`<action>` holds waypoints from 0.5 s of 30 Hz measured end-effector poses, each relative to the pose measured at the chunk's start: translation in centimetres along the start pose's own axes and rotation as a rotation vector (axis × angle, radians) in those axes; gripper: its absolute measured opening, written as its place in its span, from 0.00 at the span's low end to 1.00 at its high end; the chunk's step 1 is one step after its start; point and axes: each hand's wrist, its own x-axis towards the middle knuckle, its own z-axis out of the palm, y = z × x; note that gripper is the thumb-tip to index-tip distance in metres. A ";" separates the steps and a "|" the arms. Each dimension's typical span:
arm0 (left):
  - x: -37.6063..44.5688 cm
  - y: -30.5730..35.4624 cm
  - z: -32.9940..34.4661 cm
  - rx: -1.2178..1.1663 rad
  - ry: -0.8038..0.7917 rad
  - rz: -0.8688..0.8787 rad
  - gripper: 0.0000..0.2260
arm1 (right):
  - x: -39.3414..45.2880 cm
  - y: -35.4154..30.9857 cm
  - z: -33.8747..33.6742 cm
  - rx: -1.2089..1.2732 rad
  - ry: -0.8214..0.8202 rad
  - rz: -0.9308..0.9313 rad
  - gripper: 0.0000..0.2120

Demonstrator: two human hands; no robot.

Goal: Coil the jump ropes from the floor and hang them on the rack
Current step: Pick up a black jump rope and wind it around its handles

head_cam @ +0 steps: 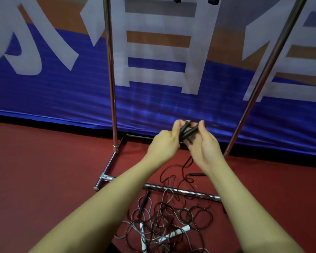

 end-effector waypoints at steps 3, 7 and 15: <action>1.2 -1.3 -0.9 0.020 0.111 -0.109 0.32 | -0.6 -0.2 0.0 -0.223 -0.078 0.170 0.21; 1.6 -2.2 -2.4 0.153 0.035 -0.115 0.27 | -1.2 0.4 0.0 -0.502 0.050 -0.032 0.13; 1.0 -2.3 -3.0 0.084 -0.190 -0.083 0.29 | -0.3 1.2 -0.8 -0.769 0.247 -0.394 0.11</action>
